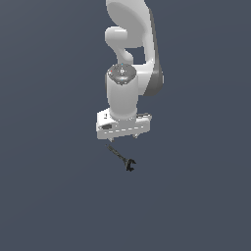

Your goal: Pick up the object and move it to a goal position.

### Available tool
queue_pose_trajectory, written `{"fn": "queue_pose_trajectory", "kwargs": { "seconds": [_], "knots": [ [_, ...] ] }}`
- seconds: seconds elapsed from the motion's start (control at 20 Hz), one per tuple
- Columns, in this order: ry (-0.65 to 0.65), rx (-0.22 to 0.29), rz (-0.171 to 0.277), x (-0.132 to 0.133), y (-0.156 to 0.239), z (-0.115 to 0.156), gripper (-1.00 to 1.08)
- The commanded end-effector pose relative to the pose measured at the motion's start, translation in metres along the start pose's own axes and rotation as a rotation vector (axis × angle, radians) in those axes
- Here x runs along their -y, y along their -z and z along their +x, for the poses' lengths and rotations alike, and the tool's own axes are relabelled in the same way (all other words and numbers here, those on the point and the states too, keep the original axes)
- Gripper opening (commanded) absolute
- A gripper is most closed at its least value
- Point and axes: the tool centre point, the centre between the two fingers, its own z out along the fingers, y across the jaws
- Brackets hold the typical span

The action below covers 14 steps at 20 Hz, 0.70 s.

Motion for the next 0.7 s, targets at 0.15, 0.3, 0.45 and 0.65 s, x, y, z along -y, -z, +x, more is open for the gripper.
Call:
{"fn": "queue_pose_trajectory", "kwargs": {
  "seconds": [0.15,0.3,0.45,0.65],
  "knots": [
    [0.144,0.006,-0.004,-0.006,-0.028,0.001,1.0],
    [0.227,0.009,-0.004,-0.009,-0.043,0.001,1.0],
    [0.309,0.011,-0.003,-0.011,-0.059,0.0,1.0],
    [0.4,0.013,-0.001,-0.014,-0.076,-0.001,1.0]
  ]
}}
